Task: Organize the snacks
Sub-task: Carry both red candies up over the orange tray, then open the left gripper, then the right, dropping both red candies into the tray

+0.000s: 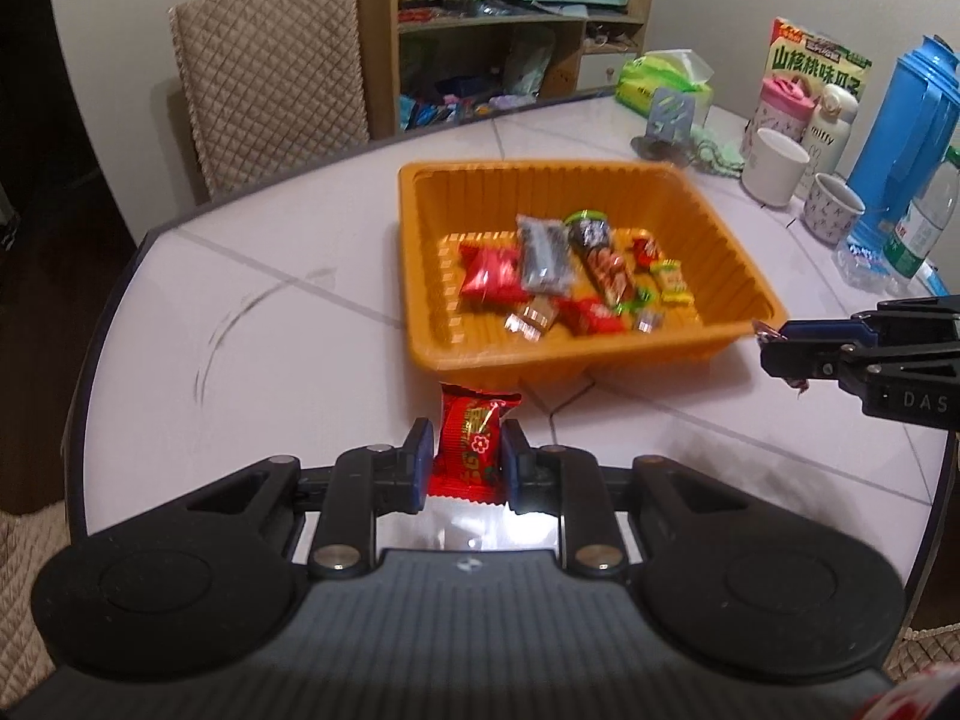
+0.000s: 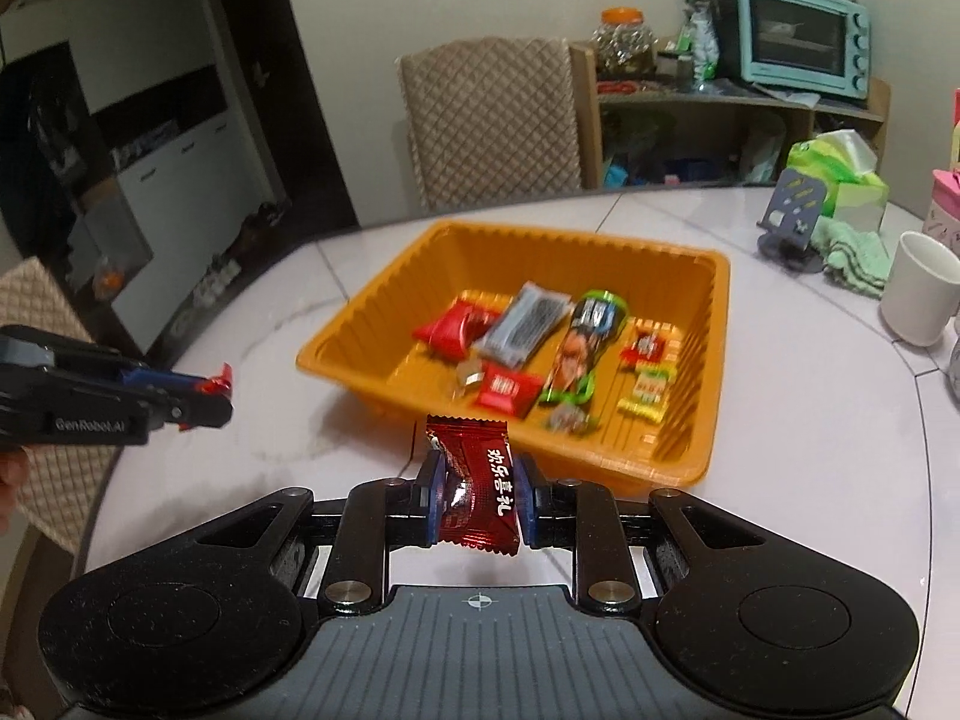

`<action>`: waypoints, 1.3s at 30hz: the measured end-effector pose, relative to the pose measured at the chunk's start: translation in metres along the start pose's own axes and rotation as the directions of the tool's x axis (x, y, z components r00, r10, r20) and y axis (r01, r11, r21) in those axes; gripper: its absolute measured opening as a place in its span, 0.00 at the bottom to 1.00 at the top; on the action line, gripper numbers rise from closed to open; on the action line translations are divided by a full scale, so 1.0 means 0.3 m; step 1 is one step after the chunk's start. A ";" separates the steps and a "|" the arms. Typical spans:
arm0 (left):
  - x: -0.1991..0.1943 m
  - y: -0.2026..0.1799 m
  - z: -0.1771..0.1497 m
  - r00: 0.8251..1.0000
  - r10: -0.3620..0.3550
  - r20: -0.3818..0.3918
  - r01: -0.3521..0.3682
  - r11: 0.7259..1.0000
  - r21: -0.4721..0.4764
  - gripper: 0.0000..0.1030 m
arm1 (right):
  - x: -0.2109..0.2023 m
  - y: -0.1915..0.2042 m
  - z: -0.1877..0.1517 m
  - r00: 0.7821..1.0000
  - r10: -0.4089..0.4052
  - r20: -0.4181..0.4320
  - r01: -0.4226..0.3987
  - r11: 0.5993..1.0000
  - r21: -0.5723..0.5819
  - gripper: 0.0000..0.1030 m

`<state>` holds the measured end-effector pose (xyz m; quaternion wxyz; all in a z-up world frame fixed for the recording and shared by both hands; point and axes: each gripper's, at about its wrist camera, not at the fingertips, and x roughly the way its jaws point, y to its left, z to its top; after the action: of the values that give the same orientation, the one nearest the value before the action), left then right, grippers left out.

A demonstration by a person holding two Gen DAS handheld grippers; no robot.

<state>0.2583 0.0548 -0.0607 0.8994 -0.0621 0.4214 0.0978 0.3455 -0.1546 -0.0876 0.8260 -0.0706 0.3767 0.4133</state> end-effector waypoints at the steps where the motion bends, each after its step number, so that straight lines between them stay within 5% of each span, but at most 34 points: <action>1: 0.004 -0.007 0.020 1.000 -0.004 0.009 0.004 1.000 0.005 0.20 | -0.001 -0.004 0.013 1.000 -0.003 0.009 0.003 1.000 0.003 0.24; 19: 0.160 -0.087 0.247 0.998 -0.046 0.037 0.044 0.998 0.043 0.20 | 0.067 -0.099 0.171 0.995 -0.075 0.071 0.072 0.997 0.041 0.24; 39: 0.361 -0.123 0.289 0.998 -0.043 -0.054 0.047 0.996 0.078 0.20 | 0.158 -0.198 0.195 0.994 -0.105 0.037 0.102 0.992 0.074 0.24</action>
<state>0.3991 0.0490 -0.0877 0.8918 -0.0384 0.4469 0.0591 0.4398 -0.1382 -0.0901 0.8557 -0.0517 0.3706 0.3574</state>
